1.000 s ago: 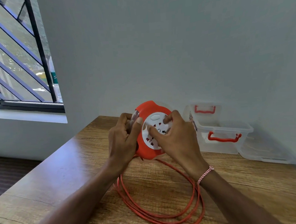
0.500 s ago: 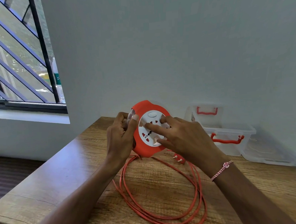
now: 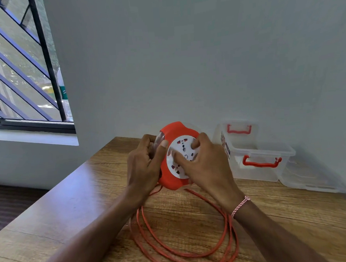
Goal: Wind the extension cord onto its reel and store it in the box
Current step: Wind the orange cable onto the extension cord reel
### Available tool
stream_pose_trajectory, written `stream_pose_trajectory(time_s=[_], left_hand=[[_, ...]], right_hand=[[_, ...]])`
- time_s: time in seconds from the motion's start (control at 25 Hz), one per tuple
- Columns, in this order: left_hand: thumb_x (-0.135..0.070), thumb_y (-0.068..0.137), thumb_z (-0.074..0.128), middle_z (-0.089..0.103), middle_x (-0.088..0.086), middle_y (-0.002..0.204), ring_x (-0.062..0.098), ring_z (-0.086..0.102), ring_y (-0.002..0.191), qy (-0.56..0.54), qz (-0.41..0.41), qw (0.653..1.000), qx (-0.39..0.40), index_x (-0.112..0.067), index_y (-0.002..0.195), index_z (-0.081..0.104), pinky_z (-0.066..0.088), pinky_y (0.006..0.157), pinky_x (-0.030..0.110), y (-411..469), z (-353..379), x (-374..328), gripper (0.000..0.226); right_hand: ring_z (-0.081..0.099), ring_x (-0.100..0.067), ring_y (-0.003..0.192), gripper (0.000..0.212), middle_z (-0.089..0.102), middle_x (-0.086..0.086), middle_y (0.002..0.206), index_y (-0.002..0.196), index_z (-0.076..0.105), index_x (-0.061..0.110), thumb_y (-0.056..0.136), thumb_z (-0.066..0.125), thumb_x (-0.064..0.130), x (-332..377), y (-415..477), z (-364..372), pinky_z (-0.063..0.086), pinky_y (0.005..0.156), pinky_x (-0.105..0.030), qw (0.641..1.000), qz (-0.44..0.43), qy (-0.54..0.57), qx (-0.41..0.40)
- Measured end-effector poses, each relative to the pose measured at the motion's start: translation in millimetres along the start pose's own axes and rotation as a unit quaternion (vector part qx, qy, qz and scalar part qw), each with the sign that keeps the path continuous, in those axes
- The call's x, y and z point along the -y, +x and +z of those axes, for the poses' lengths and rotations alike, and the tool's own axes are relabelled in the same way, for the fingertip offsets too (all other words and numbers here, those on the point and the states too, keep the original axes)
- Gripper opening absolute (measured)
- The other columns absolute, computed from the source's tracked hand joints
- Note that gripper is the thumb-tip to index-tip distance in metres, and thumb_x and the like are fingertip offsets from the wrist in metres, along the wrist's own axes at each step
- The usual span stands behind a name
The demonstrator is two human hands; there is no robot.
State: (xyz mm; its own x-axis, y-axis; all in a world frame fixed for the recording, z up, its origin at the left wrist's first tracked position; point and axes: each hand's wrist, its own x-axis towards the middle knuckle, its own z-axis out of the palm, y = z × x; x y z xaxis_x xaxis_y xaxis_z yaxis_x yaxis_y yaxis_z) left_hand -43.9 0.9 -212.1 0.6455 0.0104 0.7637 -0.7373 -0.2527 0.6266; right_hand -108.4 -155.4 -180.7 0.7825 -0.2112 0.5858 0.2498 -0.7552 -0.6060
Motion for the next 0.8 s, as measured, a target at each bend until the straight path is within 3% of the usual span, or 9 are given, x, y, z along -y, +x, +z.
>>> stream_pose_trajectory(time_s=[0.08,0.12,0.2,0.32,0.48,0.6,0.68,0.8], left_hand=[[-0.059,0.098,0.053,0.072,0.001,0.071,0.015,0.075,0.061,-0.002,0.000,1.000,0.000,-0.024,0.092,0.055,0.061,0.048,0.043,0,0,1,0.036],[-0.059,0.097,0.053,0.073,0.002,0.072,0.015,0.077,0.063,-0.009,-0.004,1.000,0.000,-0.027,0.092,0.055,0.062,0.049,0.042,1,-1,1,0.032],[-0.059,0.097,0.053,0.075,0.000,0.079,0.012,0.077,0.065,-0.028,-0.015,0.999,-0.007,-0.030,0.094,0.054,0.064,0.051,0.035,4,-2,1,0.029],[-0.057,0.099,0.054,0.075,-0.010,0.087,0.009,0.076,0.065,-0.037,-0.030,0.999,-0.023,-0.030,0.095,0.056,0.062,0.051,0.026,9,-7,3,0.028],[-0.048,0.102,0.055,0.076,-0.018,0.080,0.007,0.078,0.067,-0.052,-0.047,0.997,-0.011,-0.027,0.097,0.057,0.059,0.053,0.018,11,-9,7,0.021],[-0.046,0.106,0.060,0.076,-0.014,0.079,0.011,0.078,0.065,-0.057,-0.041,0.998,0.005,-0.021,0.097,0.058,0.058,0.051,0.019,10,-8,5,0.026],[-0.052,0.101,0.057,0.072,-0.003,0.072,0.016,0.073,0.056,-0.049,-0.025,0.998,0.005,-0.018,0.093,0.057,0.054,0.043,0.023,8,-7,2,0.034],[-0.057,0.099,0.053,0.067,0.008,0.067,0.027,0.069,0.055,-0.028,-0.015,0.999,-0.006,-0.011,0.090,0.056,0.055,0.044,0.048,3,-2,-1,0.046]], right_hand=[[0.067,-0.006,0.047,0.055,0.074,0.008,0.071,0.108,0.051,0.022,0.083,0.068,0.068,1,1,5,0.043,0.038,-0.011,0.981,0.120,0.148,0.028],[0.066,-0.005,0.048,0.054,0.071,0.010,0.066,0.105,0.052,0.023,0.083,0.066,0.070,1,1,3,0.041,0.038,-0.008,0.986,0.106,0.128,0.021],[0.064,-0.001,0.059,0.051,0.066,0.016,0.078,0.105,0.053,0.028,0.084,0.060,0.073,-4,4,-3,0.044,0.046,-0.005,0.998,-0.030,-0.034,-0.032],[0.070,-0.013,0.079,0.056,0.065,0.001,0.116,0.132,0.050,0.028,0.091,0.060,0.064,-14,11,-13,0.057,0.059,-0.020,0.950,-0.250,-0.184,-0.025],[0.074,-0.025,0.088,0.065,0.069,-0.009,0.119,0.151,0.041,0.037,0.093,0.066,0.051,-20,16,-18,0.060,0.054,-0.034,0.878,-0.367,-0.306,0.016],[0.076,-0.028,0.079,0.068,0.078,-0.010,0.103,0.145,0.055,0.030,0.084,0.077,0.052,-19,14,-19,0.059,0.055,-0.035,0.869,-0.390,-0.302,-0.026],[0.076,-0.026,0.071,0.065,0.080,-0.008,0.094,0.138,0.061,0.027,0.083,0.075,0.058,-15,11,-19,0.059,0.058,-0.032,0.883,-0.371,-0.287,-0.037],[0.073,-0.018,0.069,0.062,0.076,0.001,0.092,0.124,0.061,0.022,0.084,0.064,0.070,-1,3,-8,0.060,0.056,-0.028,0.962,-0.199,-0.177,-0.055]])
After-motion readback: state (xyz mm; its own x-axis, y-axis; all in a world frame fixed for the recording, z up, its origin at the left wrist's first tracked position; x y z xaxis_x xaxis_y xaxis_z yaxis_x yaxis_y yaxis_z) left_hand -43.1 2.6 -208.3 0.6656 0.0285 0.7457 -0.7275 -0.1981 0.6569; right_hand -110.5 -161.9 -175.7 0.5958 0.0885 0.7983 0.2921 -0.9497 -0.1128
